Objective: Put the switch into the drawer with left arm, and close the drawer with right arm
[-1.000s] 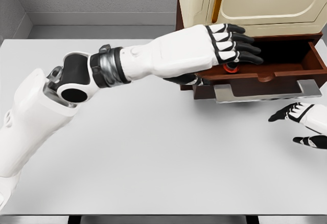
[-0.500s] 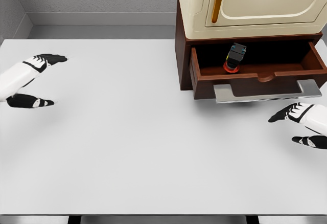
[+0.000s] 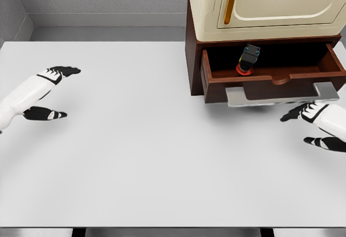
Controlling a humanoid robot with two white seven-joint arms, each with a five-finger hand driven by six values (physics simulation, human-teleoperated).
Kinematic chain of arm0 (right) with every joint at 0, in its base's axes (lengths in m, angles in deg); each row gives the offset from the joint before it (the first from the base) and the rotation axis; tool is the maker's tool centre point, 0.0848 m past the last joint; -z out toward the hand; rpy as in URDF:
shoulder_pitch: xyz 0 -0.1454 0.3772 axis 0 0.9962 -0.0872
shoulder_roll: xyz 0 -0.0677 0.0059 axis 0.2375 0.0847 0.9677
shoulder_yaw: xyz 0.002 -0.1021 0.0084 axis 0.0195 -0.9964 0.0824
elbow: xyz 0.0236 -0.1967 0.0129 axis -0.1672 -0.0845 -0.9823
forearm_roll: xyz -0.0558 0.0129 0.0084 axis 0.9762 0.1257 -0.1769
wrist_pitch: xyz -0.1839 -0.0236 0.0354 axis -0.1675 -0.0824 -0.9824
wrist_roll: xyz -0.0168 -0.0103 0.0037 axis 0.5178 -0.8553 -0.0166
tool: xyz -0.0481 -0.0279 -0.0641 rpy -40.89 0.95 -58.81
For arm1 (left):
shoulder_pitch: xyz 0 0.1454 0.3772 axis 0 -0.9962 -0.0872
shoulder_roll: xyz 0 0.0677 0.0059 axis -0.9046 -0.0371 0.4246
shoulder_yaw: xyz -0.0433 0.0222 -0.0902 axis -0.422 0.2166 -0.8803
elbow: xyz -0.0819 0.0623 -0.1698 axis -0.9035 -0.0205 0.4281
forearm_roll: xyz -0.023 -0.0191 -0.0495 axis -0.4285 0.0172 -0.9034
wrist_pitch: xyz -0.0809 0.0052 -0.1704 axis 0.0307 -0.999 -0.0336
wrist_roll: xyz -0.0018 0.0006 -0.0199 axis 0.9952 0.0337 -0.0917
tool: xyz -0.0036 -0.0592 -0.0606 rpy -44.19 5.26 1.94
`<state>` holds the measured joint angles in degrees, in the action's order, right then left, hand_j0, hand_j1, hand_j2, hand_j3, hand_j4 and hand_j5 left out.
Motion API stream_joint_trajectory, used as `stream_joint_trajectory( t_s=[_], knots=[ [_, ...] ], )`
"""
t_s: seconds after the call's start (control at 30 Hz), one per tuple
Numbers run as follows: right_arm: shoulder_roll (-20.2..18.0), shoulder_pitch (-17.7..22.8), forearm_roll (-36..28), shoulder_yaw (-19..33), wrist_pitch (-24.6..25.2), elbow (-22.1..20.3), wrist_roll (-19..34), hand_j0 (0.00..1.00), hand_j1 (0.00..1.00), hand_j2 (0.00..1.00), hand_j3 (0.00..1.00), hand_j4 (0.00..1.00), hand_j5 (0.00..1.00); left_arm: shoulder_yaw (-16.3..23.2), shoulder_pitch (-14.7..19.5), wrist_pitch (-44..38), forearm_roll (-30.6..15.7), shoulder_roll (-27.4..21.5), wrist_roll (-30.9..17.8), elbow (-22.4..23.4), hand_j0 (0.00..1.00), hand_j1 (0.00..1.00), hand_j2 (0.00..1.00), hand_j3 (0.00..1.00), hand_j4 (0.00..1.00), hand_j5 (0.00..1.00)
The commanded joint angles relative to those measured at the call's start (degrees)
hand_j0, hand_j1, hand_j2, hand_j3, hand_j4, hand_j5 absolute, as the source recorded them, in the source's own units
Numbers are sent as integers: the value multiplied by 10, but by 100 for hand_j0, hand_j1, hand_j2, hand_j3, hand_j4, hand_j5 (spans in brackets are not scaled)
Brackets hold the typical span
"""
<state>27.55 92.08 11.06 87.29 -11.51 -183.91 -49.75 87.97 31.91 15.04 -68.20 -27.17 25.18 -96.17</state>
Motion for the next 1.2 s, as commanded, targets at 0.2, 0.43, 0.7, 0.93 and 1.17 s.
stream_joint_trajectory(
  t_s=[0.2,0.43,0.7,0.93,1.17],
  knots=[
    [6,-37,-13,-43,1,3,-3,81,81,81,81,81,81,-2,0,-1,-4,1,0,1,100,100,100,100,100,100],
    [5,-33,-15,-44,1,1,-4,81,81,81,81,81,81,-3,0,-1,-4,1,0,1,100,100,100,100,100,100],
    [5,-49,-16,-50,1,13,-3,81,81,81,81,81,81,-3,-1,-1,-5,1,0,1,100,100,100,100,100,100],
    [4,-82,-17,-86,1,23,-3,81,81,81,81,81,81,-3,-1,-1,-5,1,0,0,100,100,100,100,100,100],
    [-6,-85,-28,-86,1,27,-2,81,81,81,81,81,81,-3,-1,-1,-6,1,0,0,100,100,100,100,100,100]
  ],
)
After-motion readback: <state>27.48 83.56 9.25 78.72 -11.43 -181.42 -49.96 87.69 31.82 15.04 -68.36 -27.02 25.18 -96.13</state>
